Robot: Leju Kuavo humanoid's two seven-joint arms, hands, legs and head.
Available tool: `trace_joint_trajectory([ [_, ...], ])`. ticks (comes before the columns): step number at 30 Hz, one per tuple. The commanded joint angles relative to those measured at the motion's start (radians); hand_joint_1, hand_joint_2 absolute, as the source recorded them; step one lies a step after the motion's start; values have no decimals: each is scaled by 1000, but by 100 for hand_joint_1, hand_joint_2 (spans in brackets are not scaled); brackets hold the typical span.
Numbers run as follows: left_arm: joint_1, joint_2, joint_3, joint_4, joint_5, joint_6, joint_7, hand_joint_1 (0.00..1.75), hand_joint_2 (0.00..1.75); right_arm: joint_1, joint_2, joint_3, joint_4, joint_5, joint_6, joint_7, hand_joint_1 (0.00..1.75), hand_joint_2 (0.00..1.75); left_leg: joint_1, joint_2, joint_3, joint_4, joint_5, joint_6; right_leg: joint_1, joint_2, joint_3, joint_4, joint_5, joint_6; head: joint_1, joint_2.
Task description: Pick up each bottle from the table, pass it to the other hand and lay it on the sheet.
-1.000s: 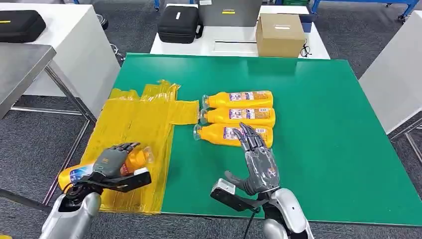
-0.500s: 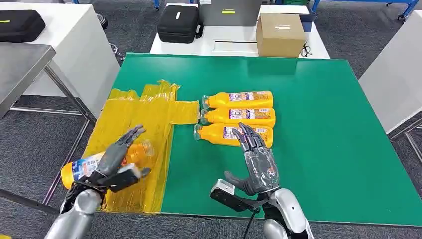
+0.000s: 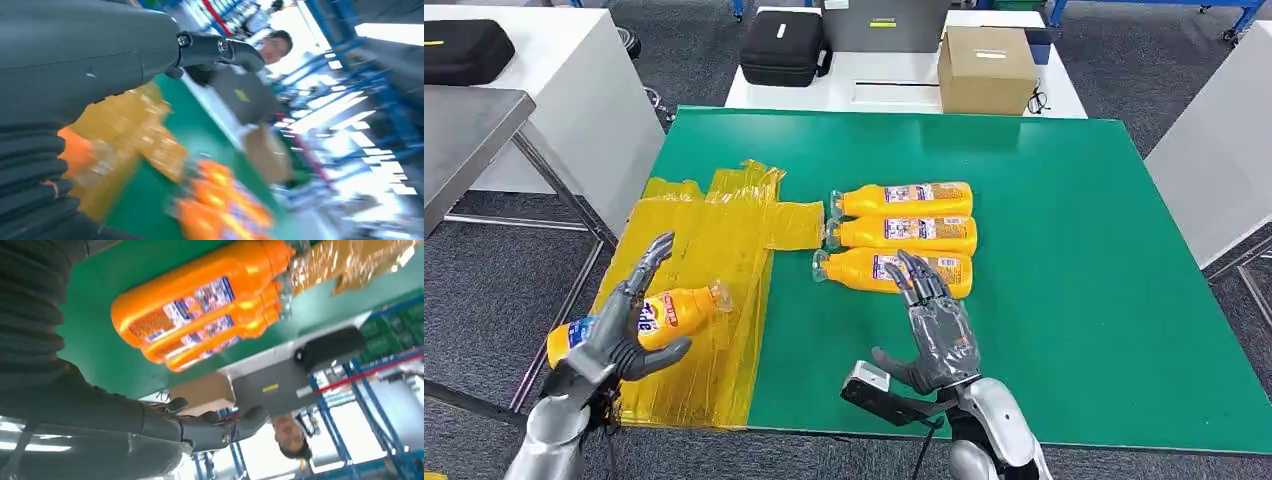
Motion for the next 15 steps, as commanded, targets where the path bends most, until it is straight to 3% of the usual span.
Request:
trace_joint_trajectory([
  [1, 156, -126, -37, -220, 25, -34, -36, 0, 175, -189, 4, 55, 323, -25, 89, 1, 0, 175, 2, 4, 4, 0, -2, -1, 1, 5, 3, -2, 0, -1, 0, 0],
  [5, 169, -158, -96, -234, 66, -73, -70, 0, 175, -444, 39, 63, 683, -81, 68, 8, 0, 175, 1, 6, 3, 0, -1, -1, 1, 6, 2, -2, 2, -1, 0, 0],
  [7, 179, -166, -118, -236, 72, -75, -83, 0, 175, -523, 56, 62, 791, -92, 54, -5, 0, 175, 2, 8, 3, 0, -1, -2, 2, 8, 2, -2, 3, -1, 0, 0],
  [10, 197, -162, -150, -228, 68, -67, -92, 0, 175, -582, 72, 59, 868, -92, 50, -9, 0, 175, 0, 3, 2, 0, 1, -1, 0, 3, 1, -1, 2, -1, 0, 0],
  [15, 200, -157, -161, -222, 79, -68, -92, 0, 175, -585, 75, 60, 882, -92, 45, -13, 0, 175, 1, 1, 2, 0, 2, -2, 1, 1, 2, -1, 2, 0, 0, 0],
])
